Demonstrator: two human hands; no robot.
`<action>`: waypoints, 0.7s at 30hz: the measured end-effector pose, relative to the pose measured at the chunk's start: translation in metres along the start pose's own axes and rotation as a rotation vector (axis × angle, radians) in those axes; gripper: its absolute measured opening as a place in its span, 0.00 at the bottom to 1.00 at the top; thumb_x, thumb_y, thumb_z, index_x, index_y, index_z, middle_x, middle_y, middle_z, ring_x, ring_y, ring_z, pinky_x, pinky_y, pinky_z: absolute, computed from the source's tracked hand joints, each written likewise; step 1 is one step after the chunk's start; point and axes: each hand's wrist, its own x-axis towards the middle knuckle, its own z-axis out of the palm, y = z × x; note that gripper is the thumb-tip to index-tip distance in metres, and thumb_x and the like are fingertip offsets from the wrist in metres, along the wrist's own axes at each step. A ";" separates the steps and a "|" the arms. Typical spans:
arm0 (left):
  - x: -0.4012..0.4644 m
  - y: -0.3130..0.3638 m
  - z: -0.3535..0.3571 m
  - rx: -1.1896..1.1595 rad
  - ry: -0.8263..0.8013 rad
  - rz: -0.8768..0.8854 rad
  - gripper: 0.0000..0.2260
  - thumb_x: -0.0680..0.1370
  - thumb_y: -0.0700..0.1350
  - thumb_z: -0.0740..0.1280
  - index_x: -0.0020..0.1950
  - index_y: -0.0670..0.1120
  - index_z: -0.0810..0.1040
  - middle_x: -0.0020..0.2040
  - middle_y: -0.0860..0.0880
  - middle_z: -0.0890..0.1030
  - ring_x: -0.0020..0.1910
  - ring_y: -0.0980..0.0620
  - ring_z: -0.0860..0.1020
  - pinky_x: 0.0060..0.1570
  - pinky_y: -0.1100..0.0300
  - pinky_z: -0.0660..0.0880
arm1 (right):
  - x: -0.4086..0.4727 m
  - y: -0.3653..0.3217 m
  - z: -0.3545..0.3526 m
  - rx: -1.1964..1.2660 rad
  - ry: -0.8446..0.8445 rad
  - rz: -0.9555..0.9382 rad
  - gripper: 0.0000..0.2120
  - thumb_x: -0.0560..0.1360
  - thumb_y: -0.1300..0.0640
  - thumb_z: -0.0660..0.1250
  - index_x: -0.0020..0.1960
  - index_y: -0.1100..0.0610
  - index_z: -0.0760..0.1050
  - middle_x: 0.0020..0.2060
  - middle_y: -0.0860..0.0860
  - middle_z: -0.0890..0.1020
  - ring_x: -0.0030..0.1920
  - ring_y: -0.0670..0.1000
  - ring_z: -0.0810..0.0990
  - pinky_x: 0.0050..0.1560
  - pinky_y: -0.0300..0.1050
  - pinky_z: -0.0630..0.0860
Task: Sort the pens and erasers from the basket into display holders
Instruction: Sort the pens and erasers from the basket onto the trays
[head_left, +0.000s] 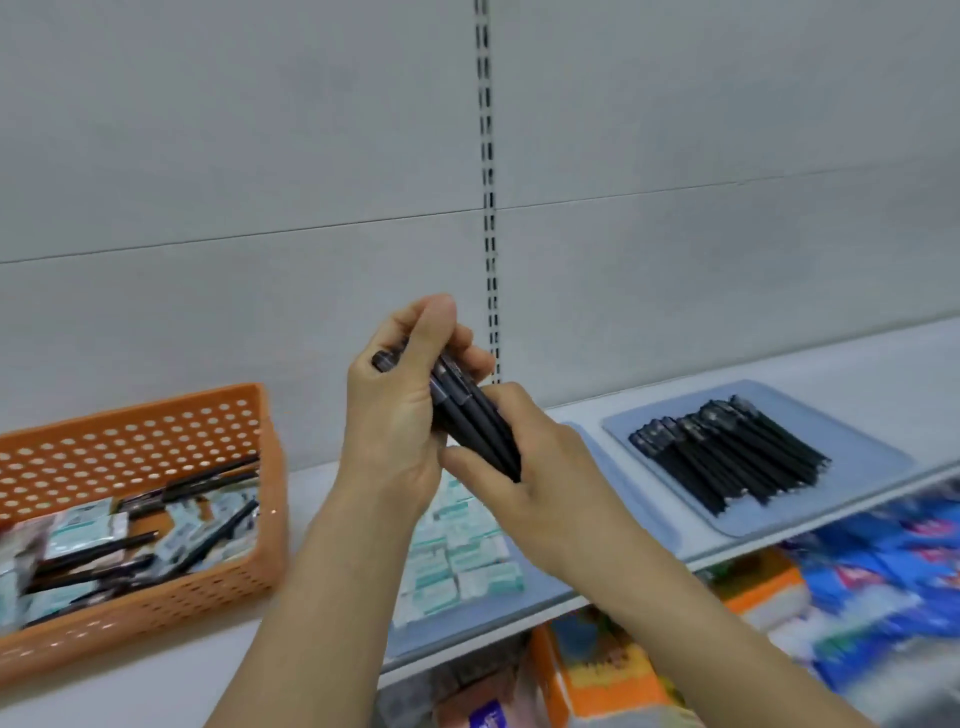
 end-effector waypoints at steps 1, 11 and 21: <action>0.001 -0.015 0.017 0.033 -0.016 -0.028 0.03 0.73 0.48 0.74 0.43 0.49 0.82 0.37 0.49 0.82 0.35 0.49 0.81 0.41 0.55 0.79 | -0.004 0.015 -0.019 -0.021 0.009 0.006 0.10 0.76 0.43 0.64 0.54 0.43 0.67 0.33 0.44 0.75 0.31 0.44 0.72 0.29 0.37 0.67; -0.016 -0.194 0.097 1.208 -0.626 -0.191 0.31 0.78 0.63 0.62 0.76 0.51 0.60 0.71 0.55 0.65 0.74 0.53 0.60 0.62 0.68 0.59 | -0.021 0.176 -0.173 -0.625 0.088 0.480 0.16 0.79 0.41 0.61 0.54 0.54 0.69 0.44 0.51 0.80 0.45 0.56 0.79 0.40 0.50 0.76; -0.019 -0.227 0.091 1.464 -0.656 -0.228 0.44 0.72 0.67 0.67 0.80 0.49 0.53 0.79 0.51 0.56 0.77 0.50 0.54 0.75 0.52 0.55 | -0.016 0.226 -0.154 -0.935 -0.044 0.528 0.24 0.80 0.41 0.57 0.65 0.58 0.64 0.59 0.55 0.74 0.57 0.56 0.75 0.43 0.48 0.73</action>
